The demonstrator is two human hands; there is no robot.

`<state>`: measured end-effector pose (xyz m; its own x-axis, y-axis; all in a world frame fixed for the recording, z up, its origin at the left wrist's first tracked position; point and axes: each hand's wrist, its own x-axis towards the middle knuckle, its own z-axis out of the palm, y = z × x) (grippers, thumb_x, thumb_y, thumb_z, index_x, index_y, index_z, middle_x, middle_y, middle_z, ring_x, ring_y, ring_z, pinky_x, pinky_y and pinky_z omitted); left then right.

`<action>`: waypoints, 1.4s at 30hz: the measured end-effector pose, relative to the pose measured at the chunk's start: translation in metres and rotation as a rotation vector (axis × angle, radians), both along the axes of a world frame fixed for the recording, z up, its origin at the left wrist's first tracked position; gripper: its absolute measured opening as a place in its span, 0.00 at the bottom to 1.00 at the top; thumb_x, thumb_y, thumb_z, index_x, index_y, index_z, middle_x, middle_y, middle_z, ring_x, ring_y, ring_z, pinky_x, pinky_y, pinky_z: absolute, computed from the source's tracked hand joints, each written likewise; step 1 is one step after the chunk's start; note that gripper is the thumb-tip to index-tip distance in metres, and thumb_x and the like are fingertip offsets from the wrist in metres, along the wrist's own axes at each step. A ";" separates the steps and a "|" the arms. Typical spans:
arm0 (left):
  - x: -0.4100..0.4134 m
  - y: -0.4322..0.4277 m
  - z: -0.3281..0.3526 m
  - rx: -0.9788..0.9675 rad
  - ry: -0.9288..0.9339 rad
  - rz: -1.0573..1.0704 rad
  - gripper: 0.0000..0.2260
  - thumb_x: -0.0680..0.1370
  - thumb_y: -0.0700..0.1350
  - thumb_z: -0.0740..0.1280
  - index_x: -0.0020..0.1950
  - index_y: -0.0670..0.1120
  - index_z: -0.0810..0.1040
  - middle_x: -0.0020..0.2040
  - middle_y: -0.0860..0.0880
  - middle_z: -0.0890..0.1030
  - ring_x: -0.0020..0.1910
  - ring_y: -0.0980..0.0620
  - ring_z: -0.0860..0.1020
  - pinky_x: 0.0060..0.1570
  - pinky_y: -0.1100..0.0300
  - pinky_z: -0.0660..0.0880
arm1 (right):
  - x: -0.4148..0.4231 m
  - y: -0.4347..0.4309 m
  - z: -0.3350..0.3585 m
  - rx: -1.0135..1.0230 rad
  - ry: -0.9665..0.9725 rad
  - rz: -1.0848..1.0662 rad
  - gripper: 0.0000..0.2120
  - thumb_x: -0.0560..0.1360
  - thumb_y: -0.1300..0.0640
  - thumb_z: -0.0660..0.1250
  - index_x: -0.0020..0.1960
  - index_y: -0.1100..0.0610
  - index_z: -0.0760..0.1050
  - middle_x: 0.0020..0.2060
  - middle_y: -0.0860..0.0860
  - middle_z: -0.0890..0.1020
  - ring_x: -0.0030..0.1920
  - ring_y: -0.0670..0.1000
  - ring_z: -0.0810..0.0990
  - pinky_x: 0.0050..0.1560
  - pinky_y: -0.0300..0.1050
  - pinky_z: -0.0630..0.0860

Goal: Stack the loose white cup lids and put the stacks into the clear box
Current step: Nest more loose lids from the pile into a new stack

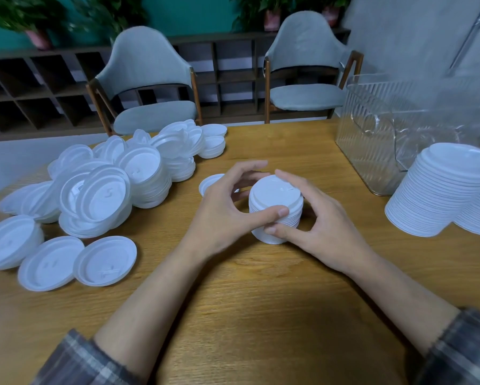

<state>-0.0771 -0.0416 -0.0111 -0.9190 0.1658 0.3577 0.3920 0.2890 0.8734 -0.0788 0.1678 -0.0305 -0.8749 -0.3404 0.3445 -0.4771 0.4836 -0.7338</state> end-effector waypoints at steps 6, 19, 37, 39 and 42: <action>-0.002 -0.005 0.001 -0.096 0.031 0.012 0.28 0.74 0.54 0.80 0.72 0.53 0.76 0.64 0.60 0.83 0.69 0.60 0.77 0.69 0.55 0.73 | 0.000 -0.001 -0.001 -0.007 0.033 -0.035 0.40 0.70 0.40 0.78 0.78 0.41 0.66 0.70 0.34 0.73 0.70 0.34 0.69 0.64 0.25 0.64; -0.033 -0.052 -0.020 -0.682 0.079 0.367 0.06 0.78 0.49 0.74 0.54 0.51 0.85 0.51 0.53 0.86 0.54 0.51 0.83 0.53 0.49 0.79 | -0.003 0.002 -0.001 -0.002 -0.012 -0.090 0.40 0.70 0.36 0.76 0.77 0.35 0.64 0.70 0.33 0.72 0.71 0.36 0.68 0.70 0.44 0.70; -0.015 -0.021 0.012 0.342 -0.097 0.180 0.20 0.81 0.40 0.65 0.72 0.49 0.80 0.64 0.52 0.84 0.64 0.51 0.81 0.66 0.45 0.79 | -0.001 -0.002 0.000 -0.063 0.007 -0.084 0.39 0.71 0.37 0.75 0.78 0.39 0.64 0.69 0.34 0.73 0.71 0.37 0.70 0.71 0.42 0.71; -0.014 -0.016 0.007 0.297 -0.068 0.147 0.19 0.82 0.39 0.68 0.73 0.47 0.79 0.62 0.51 0.85 0.63 0.51 0.82 0.68 0.47 0.78 | 0.000 -0.003 0.000 -0.064 -0.004 -0.065 0.41 0.71 0.36 0.75 0.79 0.36 0.61 0.71 0.33 0.72 0.72 0.37 0.70 0.71 0.50 0.73; -0.012 -0.007 0.002 0.211 0.000 0.126 0.13 0.83 0.36 0.68 0.68 0.42 0.81 0.59 0.48 0.86 0.62 0.52 0.83 0.65 0.56 0.78 | 0.000 -0.004 -0.001 -0.065 -0.005 -0.036 0.43 0.71 0.34 0.75 0.80 0.35 0.58 0.73 0.35 0.71 0.73 0.40 0.70 0.71 0.56 0.74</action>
<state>-0.0894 -0.0484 -0.0086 -0.9277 -0.0288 0.3723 0.3645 0.1466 0.9196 -0.0786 0.1638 -0.0319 -0.8881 -0.2859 0.3599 -0.4562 0.4518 -0.7667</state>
